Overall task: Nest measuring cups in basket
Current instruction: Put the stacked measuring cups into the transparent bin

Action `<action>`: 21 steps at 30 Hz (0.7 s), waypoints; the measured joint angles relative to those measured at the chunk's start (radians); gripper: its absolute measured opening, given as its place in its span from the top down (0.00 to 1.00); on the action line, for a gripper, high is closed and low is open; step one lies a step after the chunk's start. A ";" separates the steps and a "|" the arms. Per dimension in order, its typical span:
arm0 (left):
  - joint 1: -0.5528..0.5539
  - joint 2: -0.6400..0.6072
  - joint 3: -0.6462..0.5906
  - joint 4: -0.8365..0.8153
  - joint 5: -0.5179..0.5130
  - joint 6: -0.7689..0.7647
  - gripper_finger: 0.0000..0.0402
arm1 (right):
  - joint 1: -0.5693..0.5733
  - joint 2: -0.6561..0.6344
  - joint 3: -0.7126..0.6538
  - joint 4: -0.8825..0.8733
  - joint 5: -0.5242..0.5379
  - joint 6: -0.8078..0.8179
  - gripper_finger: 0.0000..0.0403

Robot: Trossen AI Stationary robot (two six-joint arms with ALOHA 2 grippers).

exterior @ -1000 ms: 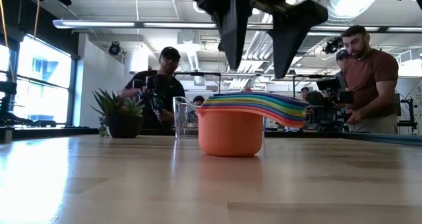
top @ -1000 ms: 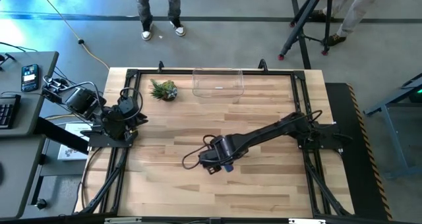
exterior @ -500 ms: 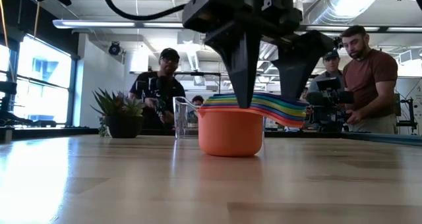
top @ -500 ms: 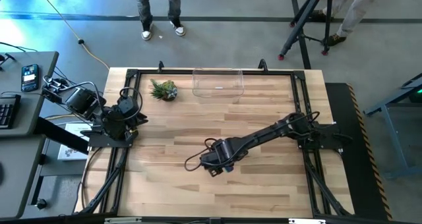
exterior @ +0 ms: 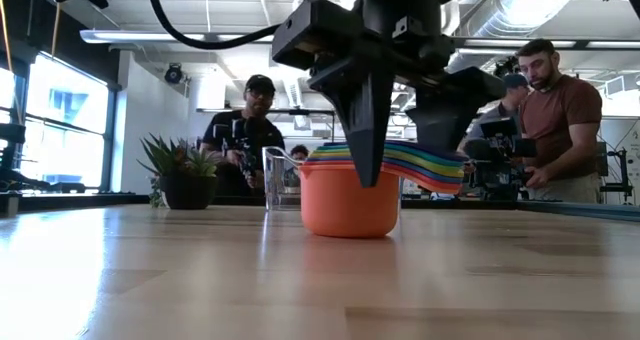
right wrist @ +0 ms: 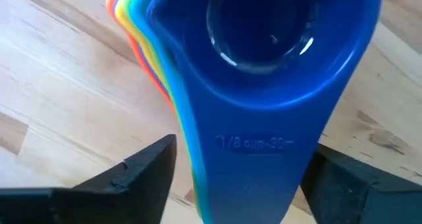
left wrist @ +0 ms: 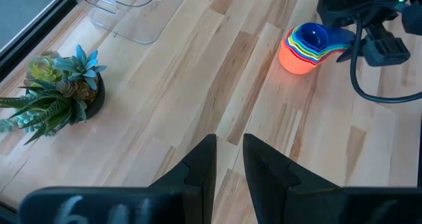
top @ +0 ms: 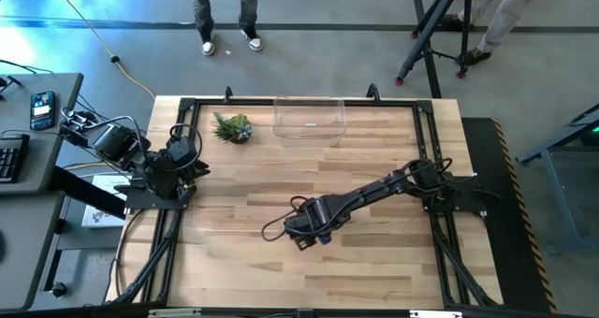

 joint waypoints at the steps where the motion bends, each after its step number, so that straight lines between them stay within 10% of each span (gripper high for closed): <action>1: 0.000 0.000 0.000 0.000 0.000 0.000 0.84 | 0.000 0.000 0.000 0.001 -0.002 0.000 0.33; 12: 0.000 0.000 0.000 0.000 0.000 0.001 0.84 | 0.000 0.000 0.000 0.002 -0.005 0.043 0.65; 21: 0.000 0.000 0.000 0.000 0.000 0.001 0.84 | 0.000 0.000 0.000 0.008 -0.007 0.072 0.67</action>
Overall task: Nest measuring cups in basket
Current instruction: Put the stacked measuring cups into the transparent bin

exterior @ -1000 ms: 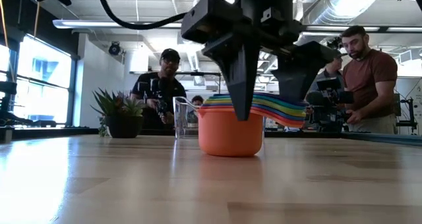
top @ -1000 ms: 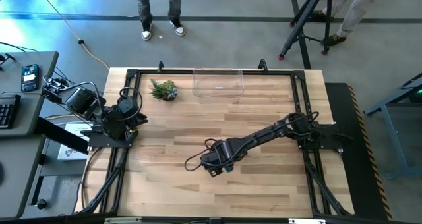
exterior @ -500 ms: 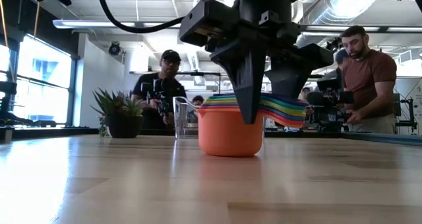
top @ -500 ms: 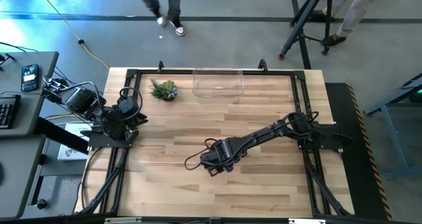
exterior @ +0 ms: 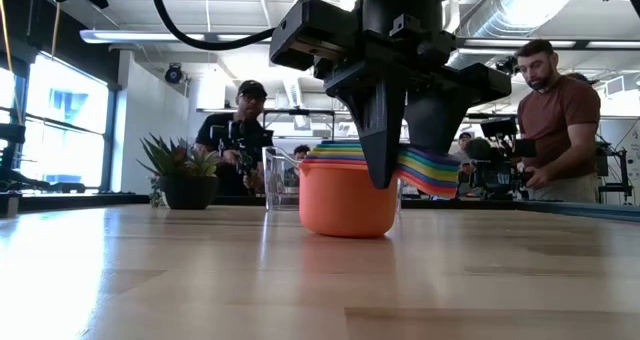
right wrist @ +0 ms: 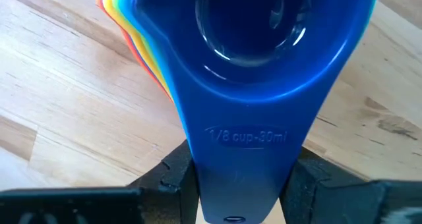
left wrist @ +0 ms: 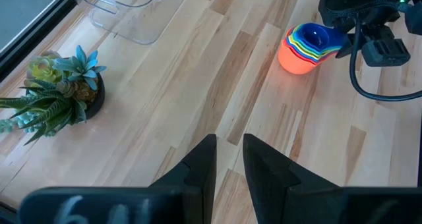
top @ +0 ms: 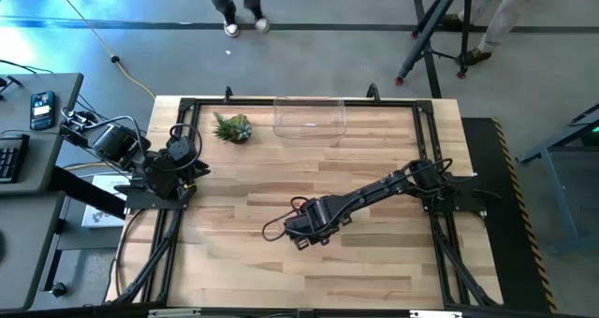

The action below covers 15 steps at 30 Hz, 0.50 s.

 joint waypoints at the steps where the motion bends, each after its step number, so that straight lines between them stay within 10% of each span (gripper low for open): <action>1: 0.000 0.000 0.000 0.000 0.000 0.000 0.84 | 0.000 0.000 0.000 0.000 -0.001 0.000 0.67; 15: 0.000 0.000 0.000 0.000 -0.015 0.003 0.84 | 0.001 0.000 0.001 0.002 0.033 0.022 0.67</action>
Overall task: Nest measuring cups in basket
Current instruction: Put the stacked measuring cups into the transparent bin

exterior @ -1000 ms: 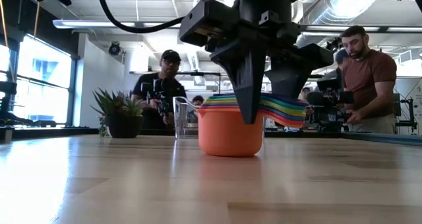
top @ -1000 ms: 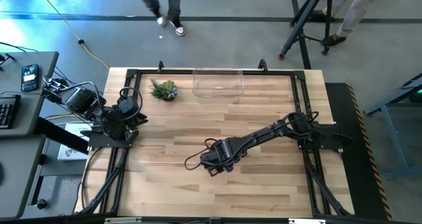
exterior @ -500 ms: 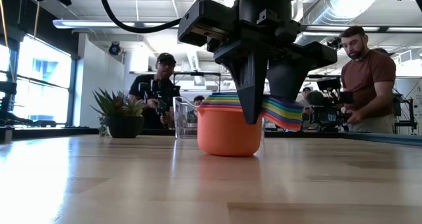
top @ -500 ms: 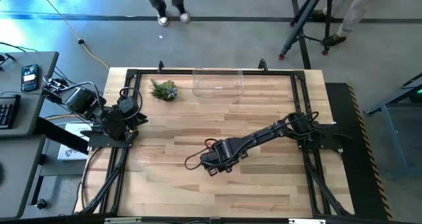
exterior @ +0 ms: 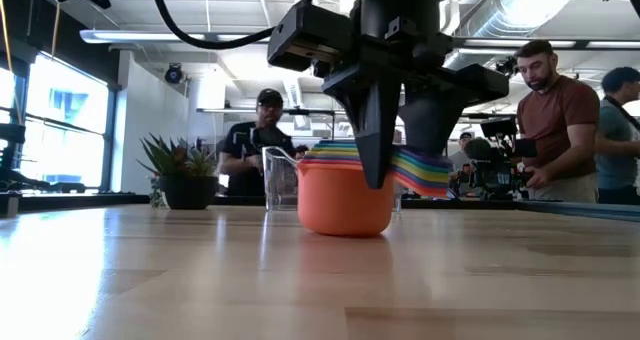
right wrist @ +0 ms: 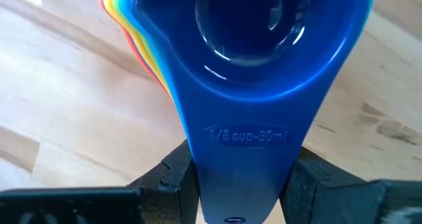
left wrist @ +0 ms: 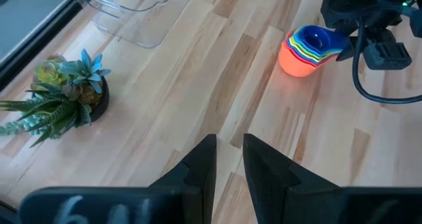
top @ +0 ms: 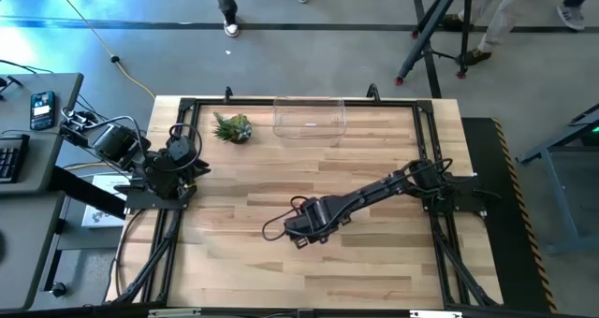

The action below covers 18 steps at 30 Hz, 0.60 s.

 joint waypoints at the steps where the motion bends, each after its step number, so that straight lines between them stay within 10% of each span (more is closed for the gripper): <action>1: 0.000 0.000 0.000 0.000 -0.004 0.005 0.84 | 0.000 0.000 0.004 -0.002 0.006 0.002 0.67; 18: 0.000 0.000 0.000 0.000 -0.032 0.060 0.84 | -0.090 0.000 0.153 -0.106 0.127 -0.114 0.67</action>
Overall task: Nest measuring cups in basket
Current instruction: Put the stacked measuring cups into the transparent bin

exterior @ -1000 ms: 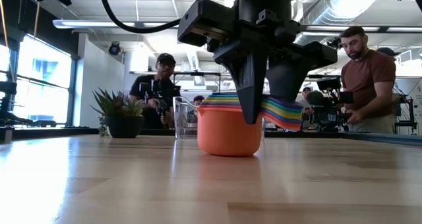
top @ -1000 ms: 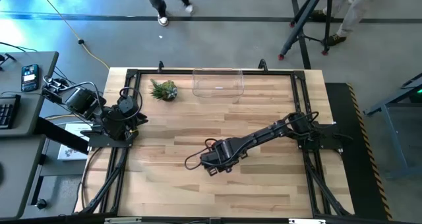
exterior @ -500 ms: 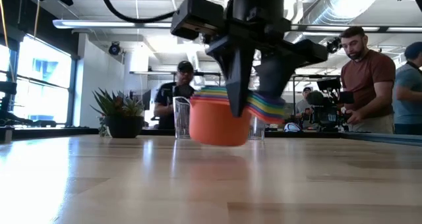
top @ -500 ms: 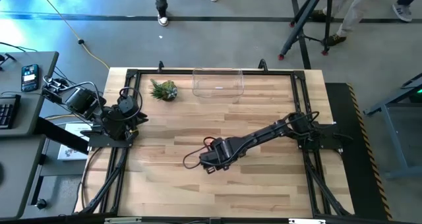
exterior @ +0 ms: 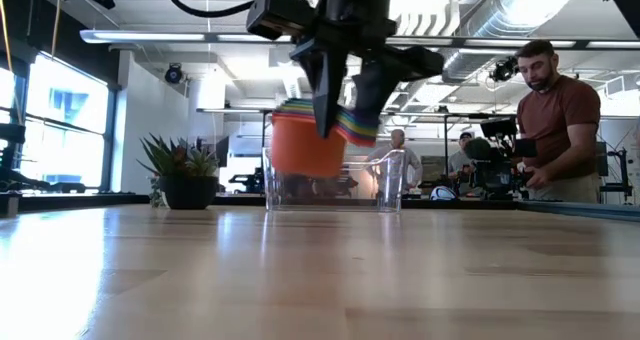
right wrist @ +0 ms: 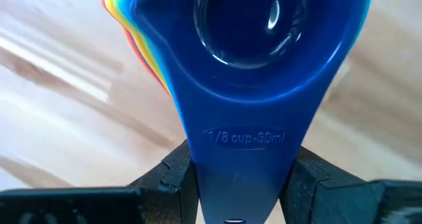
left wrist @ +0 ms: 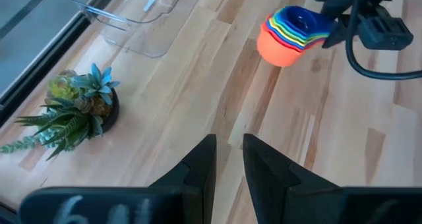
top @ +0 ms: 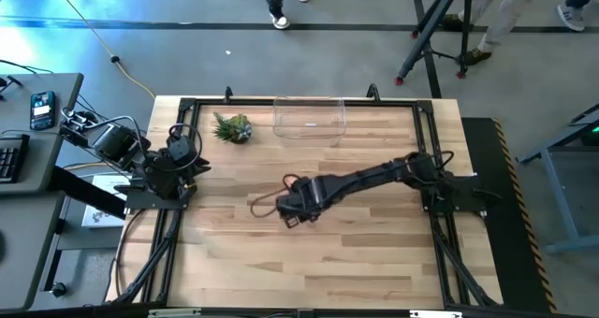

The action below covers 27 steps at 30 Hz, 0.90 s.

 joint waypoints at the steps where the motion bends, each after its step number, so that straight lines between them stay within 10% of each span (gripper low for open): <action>1: 0.000 0.000 0.000 0.000 -0.007 0.000 0.84 | -0.013 0.000 0.014 -0.005 0.008 -0.015 0.67; 27: 0.000 0.000 0.000 0.000 -0.151 -0.018 0.84 | -0.528 0.000 0.402 -0.181 0.116 -0.838 0.67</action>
